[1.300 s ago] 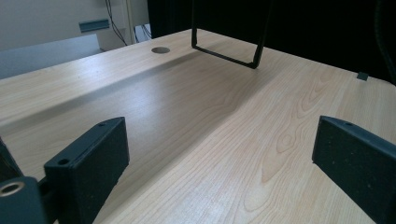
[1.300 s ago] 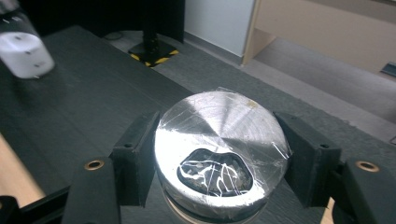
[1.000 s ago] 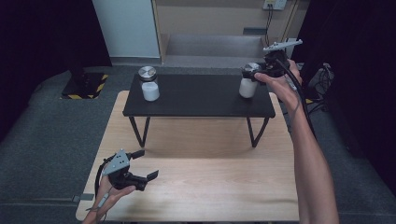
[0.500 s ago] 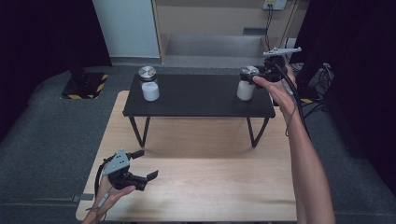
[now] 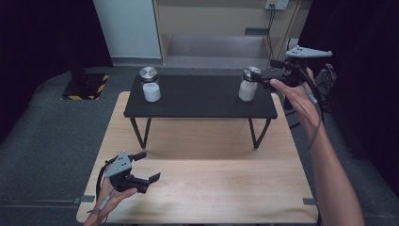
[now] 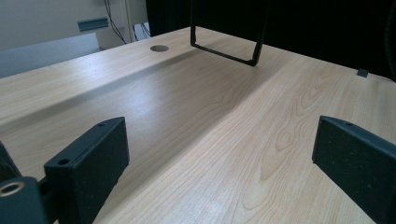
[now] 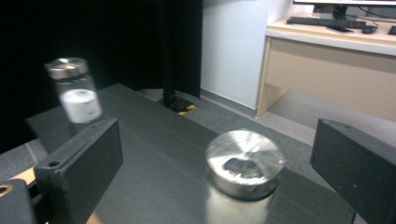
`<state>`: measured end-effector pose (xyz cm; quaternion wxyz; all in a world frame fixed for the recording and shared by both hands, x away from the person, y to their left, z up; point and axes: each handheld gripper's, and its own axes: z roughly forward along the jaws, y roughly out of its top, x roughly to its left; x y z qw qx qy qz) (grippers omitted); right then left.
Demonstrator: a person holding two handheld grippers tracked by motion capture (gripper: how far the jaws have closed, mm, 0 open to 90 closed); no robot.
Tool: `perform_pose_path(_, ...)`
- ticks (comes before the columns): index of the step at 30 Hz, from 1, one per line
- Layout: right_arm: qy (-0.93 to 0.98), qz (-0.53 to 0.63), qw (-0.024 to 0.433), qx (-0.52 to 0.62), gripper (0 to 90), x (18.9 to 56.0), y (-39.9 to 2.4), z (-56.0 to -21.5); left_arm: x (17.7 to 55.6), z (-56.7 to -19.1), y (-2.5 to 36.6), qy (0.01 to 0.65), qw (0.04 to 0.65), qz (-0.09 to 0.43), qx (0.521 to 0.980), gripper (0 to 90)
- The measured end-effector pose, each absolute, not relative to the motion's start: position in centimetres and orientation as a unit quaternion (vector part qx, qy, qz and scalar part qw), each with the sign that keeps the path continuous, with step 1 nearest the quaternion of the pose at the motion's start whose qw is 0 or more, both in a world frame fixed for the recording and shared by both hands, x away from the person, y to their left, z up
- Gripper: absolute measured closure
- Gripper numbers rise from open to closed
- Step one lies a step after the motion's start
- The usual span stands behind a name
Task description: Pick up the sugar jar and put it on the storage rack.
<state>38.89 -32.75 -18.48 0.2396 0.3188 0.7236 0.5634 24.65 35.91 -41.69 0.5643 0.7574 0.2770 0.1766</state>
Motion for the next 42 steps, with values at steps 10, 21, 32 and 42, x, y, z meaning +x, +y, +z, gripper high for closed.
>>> perform_pose_path(10, 0.725, 0.583, 0.251, 0.267, 0.7, 32.9, -34.6, -19.5, 24.6, -41.8, 36.0, 0.283, 0.569, 0.174, 0.752, 2.9)
perform_pose_path(21, 0.732, 0.585, 0.245, 0.249, 1.0, 28.0, -35.7, -23.2, 24.5, -41.8, 36.0, 0.287, 0.571, 0.174, 0.750, 3.0)
perform_pose_path(32, 0.727, 0.563, 0.286, 0.271, 2.3, 24.5, -35.3, -29.3, 24.5, -41.8, 35.9, 0.285, 0.569, 0.175, 0.751, 2.9)
perform_pose_path(42, 0.728, 0.566, 0.272, 0.274, 2.8, 24.5, -34.2, -35.6, 24.5, -41.8, 36.0, 0.287, 0.569, 0.177, 0.750, 3.0)
